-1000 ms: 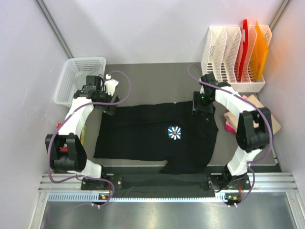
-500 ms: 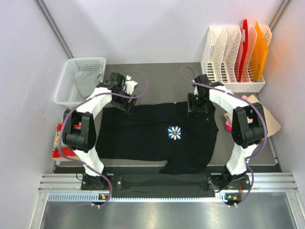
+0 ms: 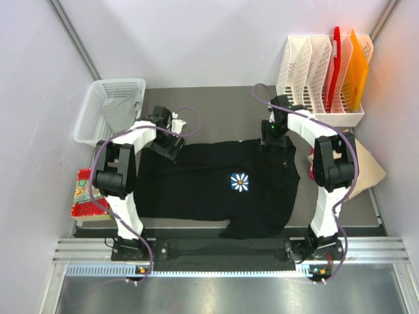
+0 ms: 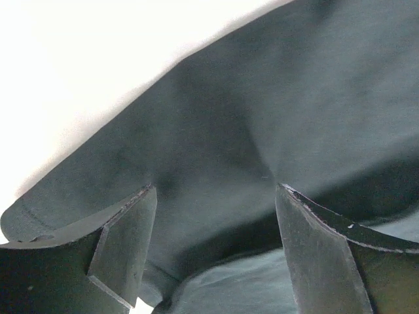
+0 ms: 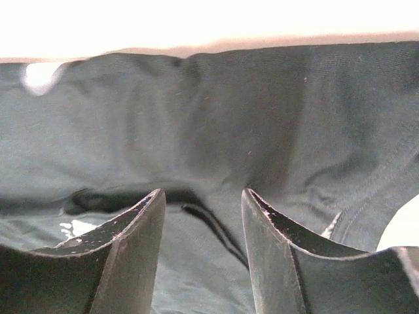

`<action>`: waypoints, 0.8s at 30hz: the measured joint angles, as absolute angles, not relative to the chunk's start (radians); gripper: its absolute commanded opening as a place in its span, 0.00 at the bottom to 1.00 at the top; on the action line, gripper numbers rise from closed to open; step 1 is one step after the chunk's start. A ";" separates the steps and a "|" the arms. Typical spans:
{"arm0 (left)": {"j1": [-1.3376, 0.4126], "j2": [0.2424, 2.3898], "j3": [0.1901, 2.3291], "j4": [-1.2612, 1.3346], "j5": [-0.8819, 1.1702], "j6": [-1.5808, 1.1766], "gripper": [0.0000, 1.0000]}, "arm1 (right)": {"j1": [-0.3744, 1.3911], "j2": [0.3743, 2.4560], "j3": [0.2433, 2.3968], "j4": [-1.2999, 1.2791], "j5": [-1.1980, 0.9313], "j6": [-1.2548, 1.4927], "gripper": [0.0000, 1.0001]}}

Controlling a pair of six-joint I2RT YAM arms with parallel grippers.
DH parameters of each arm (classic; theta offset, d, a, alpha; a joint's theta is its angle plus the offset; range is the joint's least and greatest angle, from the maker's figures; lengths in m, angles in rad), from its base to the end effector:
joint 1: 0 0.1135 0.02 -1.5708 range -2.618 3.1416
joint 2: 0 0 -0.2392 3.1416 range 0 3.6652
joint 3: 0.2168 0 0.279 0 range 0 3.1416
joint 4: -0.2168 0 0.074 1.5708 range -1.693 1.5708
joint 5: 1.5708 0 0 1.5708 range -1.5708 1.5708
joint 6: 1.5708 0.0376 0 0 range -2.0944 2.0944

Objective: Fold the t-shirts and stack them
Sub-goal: Fold the flattened tshirt in 1/3 of the way

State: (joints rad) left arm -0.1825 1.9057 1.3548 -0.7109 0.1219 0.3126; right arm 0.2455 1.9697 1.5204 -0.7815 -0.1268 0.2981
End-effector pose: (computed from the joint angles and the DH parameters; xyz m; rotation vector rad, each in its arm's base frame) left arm 0.3886 -0.0764 0.1419 0.7175 2.7295 -0.1433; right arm 0.4077 0.1071 0.1647 0.0436 2.8322 0.3037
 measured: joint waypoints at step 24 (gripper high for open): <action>-0.076 2.171 1.785 -0.822 0.067 0.314 0.79 | 0.101 2.039 1.534 -0.777 -0.151 0.307 0.47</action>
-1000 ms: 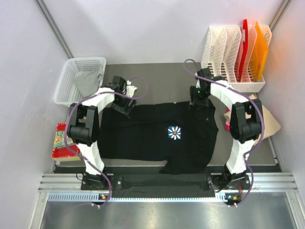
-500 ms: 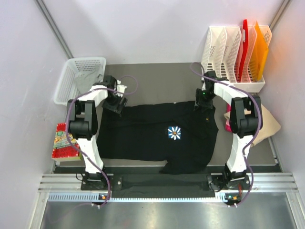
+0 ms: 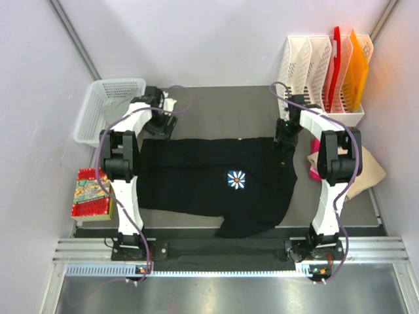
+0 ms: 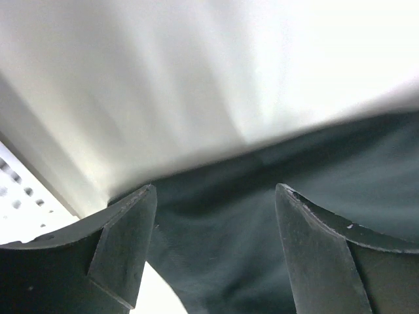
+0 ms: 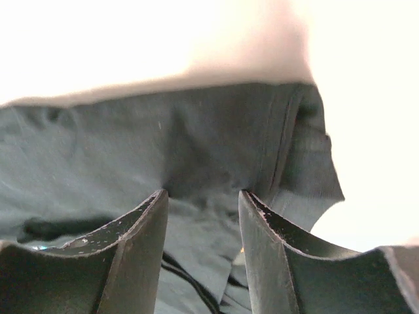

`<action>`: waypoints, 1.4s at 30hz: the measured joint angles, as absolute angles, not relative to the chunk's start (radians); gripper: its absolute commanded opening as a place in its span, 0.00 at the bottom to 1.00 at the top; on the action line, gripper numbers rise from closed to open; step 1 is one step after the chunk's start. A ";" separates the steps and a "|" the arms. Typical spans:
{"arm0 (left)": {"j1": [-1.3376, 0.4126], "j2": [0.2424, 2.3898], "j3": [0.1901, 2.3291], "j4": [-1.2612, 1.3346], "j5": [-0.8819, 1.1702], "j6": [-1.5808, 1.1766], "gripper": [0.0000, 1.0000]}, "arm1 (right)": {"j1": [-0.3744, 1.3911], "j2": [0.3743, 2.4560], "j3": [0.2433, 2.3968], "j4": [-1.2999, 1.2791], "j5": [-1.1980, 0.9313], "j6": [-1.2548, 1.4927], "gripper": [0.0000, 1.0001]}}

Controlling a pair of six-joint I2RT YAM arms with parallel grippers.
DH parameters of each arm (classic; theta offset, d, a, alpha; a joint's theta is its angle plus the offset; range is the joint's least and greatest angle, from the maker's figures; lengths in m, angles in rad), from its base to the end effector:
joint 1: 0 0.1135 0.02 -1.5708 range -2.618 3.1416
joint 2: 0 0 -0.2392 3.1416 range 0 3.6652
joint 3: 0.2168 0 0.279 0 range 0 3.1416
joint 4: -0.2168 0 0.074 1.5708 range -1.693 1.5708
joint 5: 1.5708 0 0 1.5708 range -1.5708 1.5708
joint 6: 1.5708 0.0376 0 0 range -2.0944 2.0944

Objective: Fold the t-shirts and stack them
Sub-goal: Fold the flattened tshirt in 1/3 of the way

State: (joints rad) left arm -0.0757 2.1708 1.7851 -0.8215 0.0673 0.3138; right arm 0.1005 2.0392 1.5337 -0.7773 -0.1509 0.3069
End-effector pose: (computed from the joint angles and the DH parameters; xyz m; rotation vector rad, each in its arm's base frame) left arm 0.4682 -0.0381 0.1598 0.5534 2.7168 -0.0322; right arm 0.4243 0.0485 0.1409 0.2649 2.8633 0.2972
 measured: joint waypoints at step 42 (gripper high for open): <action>-0.920 2.074 1.603 -0.482 0.048 0.504 0.77 | 0.101 2.086 1.577 -0.781 -0.143 0.299 0.42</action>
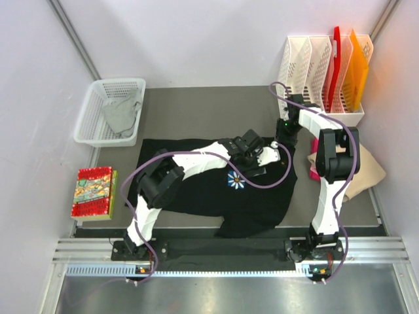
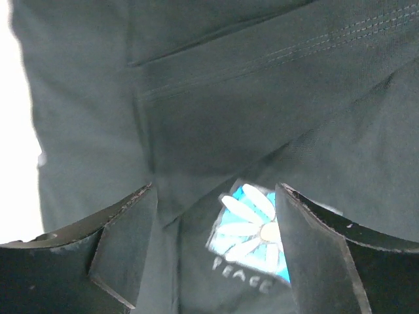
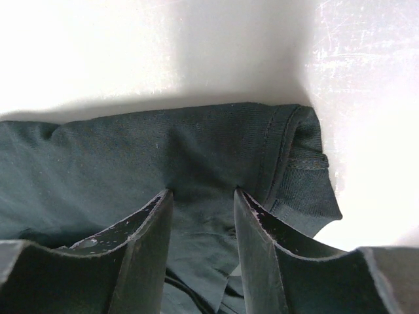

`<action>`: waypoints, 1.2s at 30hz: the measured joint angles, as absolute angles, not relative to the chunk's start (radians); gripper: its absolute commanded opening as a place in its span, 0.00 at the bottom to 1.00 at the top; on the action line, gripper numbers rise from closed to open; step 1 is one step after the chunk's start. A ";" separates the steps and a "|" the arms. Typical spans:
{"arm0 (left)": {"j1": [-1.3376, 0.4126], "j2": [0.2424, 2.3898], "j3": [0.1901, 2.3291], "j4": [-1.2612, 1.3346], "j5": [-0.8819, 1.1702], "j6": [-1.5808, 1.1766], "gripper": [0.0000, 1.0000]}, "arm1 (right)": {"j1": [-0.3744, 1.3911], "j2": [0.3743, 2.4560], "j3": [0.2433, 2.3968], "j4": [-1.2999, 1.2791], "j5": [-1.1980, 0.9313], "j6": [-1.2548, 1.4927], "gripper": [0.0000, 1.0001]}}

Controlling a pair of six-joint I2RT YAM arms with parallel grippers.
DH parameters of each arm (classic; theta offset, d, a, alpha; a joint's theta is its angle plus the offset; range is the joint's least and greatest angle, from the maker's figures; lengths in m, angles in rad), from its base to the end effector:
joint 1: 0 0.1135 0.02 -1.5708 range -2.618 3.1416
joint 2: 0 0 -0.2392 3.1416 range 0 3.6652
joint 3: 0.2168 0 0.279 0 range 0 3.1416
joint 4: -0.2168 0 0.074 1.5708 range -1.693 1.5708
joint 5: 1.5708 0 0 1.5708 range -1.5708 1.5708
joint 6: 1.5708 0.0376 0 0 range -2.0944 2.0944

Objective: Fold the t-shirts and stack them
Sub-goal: Fold the flattened tshirt in 1/3 of the way

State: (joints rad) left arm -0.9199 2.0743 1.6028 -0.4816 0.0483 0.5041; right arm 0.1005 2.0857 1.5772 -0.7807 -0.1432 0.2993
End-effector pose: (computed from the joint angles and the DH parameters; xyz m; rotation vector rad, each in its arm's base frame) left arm 0.2833 -0.3750 0.1618 1.6727 1.9083 -0.2271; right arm 0.4332 0.0491 0.1346 0.2567 2.8693 0.2836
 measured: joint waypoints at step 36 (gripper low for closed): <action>-0.881 2.253 1.932 -0.564 0.043 0.563 0.23 | 0.101 2.072 1.551 -0.764 -0.163 0.308 0.32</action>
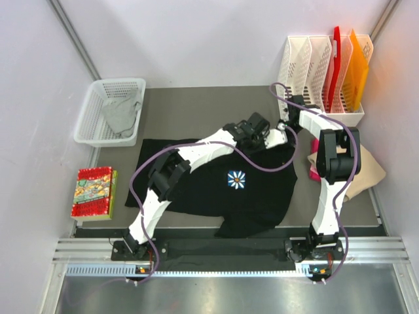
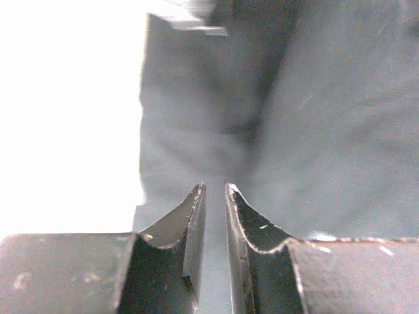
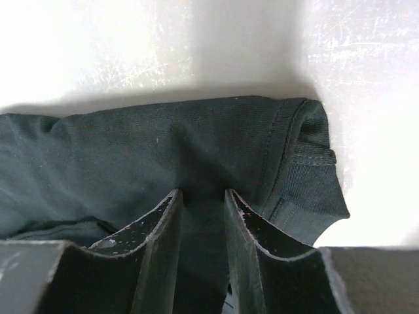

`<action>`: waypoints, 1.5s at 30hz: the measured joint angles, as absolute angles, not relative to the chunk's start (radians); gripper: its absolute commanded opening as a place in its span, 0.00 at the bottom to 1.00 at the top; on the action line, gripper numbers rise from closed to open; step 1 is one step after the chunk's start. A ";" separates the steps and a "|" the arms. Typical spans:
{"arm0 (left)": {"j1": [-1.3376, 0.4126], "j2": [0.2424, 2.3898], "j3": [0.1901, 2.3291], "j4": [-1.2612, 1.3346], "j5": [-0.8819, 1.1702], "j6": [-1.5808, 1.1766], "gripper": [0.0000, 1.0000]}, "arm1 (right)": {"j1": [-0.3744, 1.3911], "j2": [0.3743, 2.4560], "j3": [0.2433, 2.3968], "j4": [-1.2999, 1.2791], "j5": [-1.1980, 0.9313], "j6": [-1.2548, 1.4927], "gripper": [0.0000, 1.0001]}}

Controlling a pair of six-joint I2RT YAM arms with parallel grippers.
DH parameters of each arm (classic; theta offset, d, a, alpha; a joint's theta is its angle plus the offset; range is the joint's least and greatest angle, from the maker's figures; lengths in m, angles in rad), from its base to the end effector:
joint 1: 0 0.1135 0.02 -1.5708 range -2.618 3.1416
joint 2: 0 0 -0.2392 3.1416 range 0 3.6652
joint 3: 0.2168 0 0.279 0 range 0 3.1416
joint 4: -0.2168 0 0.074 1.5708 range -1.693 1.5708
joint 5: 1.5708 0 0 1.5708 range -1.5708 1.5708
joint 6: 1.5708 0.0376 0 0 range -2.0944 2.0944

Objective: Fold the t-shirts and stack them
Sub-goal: Fold the flattened tshirt in 1/3 of the way

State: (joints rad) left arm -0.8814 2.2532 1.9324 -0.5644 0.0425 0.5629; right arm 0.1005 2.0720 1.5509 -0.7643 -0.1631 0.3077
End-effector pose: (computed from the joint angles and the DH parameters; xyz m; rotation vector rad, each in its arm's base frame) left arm 0.3289 -0.4015 0.1838 1.6430 1.8369 -0.1912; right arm 0.4296 0.0495 0.1331 0.2641 2.8668 0.3142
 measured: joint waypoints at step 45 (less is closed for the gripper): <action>-0.860 2.220 1.813 -0.632 0.226 0.495 0.60 | 0.101 2.070 1.544 -0.763 -0.186 0.310 0.33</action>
State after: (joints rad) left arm -0.8604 2.2196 1.8126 -0.6323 0.2260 0.4950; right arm 0.1005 2.0697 1.5444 -0.7628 -0.1856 0.3099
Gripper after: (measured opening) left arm 0.607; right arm 0.332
